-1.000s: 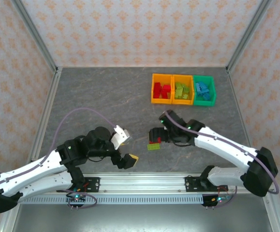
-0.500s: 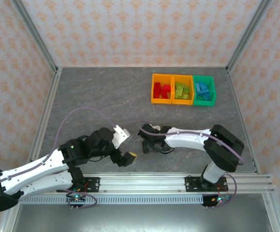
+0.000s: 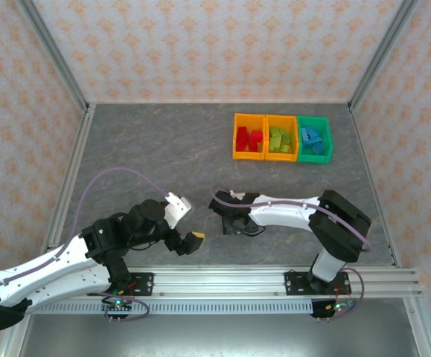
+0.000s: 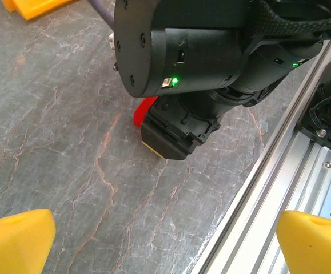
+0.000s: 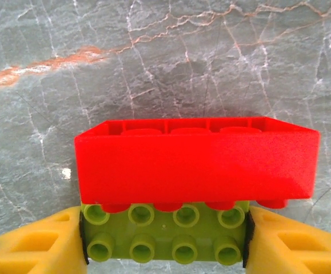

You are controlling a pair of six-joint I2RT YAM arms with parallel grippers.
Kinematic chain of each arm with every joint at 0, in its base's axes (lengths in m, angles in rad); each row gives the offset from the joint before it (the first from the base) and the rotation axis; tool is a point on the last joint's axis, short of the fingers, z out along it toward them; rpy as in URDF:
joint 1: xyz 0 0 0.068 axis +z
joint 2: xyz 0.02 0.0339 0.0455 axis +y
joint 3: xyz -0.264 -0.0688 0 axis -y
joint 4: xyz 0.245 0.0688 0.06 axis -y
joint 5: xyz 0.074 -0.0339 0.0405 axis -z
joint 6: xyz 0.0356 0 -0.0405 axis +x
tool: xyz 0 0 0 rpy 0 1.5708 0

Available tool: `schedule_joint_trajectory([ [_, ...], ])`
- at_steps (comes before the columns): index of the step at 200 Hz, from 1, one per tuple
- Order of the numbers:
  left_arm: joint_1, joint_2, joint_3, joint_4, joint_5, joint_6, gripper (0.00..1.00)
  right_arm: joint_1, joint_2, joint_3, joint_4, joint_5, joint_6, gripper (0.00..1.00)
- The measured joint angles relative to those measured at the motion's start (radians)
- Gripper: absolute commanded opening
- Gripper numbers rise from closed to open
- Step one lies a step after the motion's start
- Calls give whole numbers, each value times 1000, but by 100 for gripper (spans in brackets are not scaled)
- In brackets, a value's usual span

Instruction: Sort the legos into containers by color

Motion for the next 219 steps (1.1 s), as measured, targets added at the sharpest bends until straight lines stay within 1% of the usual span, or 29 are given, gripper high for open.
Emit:
schedule_joint_trajectory([
  [23,0,0,-2,13,8,-5,100,2,-72,-11,-11,23,24,57],
  [46,0,0,-6,47,19,-11,100,-2,-208,-8,-38,76,40,57],
  [61,0,0,-6,68,23,-11,100,-29,-293,6,-60,119,38,57],
  [80,0,0,-6,90,24,-11,100,-129,-351,50,-80,166,7,57],
  [106,0,-1,-6,112,-2,-15,100,-343,-335,140,-62,200,-85,57],
  [117,-1,-5,-7,125,-40,-33,100,-444,-293,184,-40,201,-129,57],
  [128,-1,-11,-7,132,-84,-47,100,-523,-236,233,-19,197,-160,57],
  [143,-1,-23,-7,134,-145,-66,100,-631,-104,328,6,178,-202,57],
  [159,-1,-27,-7,134,-191,-73,100,-712,54,460,16,146,-229,58],
  [184,-1,-27,-7,132,-237,-90,100,-794,299,697,-1,86,-247,61],
  [199,-1,-27,-7,128,-258,-98,100,-817,418,839,-30,69,-259,67],
  [219,-1,-27,-7,121,-281,-114,100,-824,527,1002,-95,58,-266,77],
])
